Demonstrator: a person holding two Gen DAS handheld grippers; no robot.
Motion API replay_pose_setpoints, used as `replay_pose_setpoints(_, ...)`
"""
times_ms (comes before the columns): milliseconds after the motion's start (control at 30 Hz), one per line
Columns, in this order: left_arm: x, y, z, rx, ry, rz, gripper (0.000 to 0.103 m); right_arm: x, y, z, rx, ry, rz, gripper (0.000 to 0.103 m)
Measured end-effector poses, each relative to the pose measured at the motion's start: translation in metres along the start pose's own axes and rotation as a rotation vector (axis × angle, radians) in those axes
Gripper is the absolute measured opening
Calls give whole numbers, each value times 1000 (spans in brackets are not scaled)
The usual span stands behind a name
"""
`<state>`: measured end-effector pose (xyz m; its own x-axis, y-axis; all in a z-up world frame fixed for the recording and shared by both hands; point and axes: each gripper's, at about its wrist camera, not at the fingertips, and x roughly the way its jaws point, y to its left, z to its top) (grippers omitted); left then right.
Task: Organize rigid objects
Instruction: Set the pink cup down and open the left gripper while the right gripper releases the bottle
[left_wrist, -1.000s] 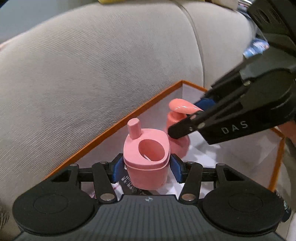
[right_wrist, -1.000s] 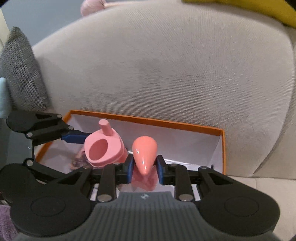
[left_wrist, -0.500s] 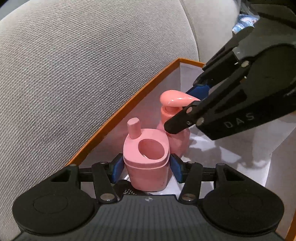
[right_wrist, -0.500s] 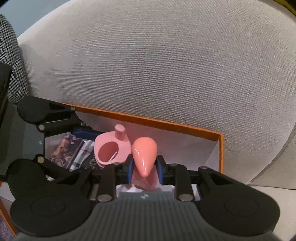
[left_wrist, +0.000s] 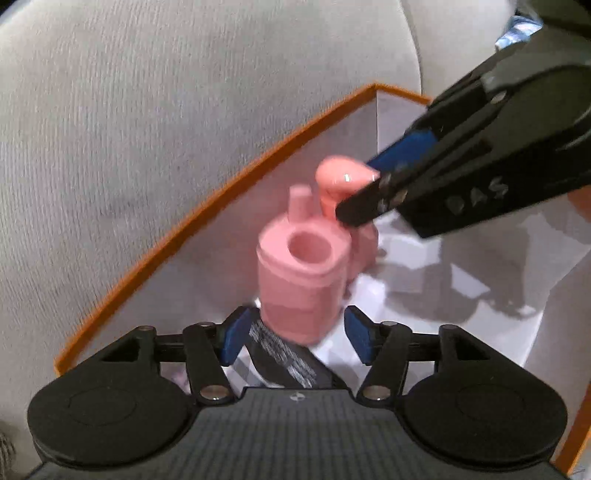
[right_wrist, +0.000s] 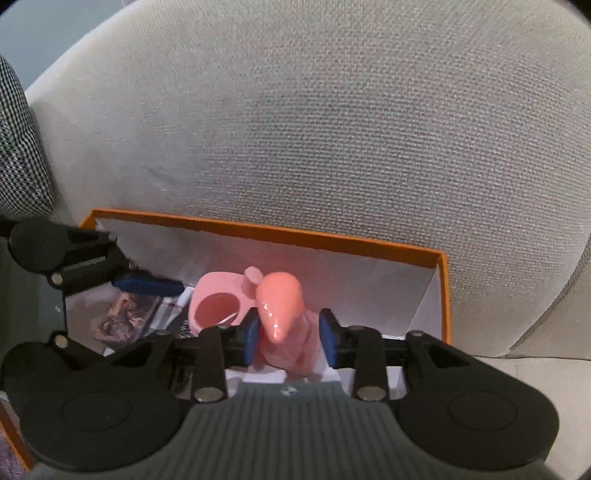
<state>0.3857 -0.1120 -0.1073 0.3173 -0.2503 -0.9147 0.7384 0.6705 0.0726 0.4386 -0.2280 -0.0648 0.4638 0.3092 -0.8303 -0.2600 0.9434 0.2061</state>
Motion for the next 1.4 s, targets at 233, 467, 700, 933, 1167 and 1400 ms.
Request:
replay_pose_setpoints(233, 21, 4, 8, -51, 58, -22, 37, -2, -2, -3, 0, 43, 7, 34)
replay_pose_setpoints(467, 36, 20, 5, -111, 81, -43, 34, 17, 11, -12, -75, 110, -25, 26)
replay_pose_setpoints(700, 43, 24, 4, -164, 54, -83, 46, 33, 18, -11, -118, 147, -83, 27)
replay_pose_setpoints(933, 43, 20, -3, -151, 57, -88, 49, 41, 30, -14, -209, 118, -106, 27)
replay_pose_setpoints(1167, 16, 27, -18, -101, 64, -59, 49, 68, 41, -19, -263, 205, -149, 34)
replay_pose_setpoints(1400, 19, 31, -32, -122, 68, -58, 49, 78, 46, -13, -253, 217, -109, 29)
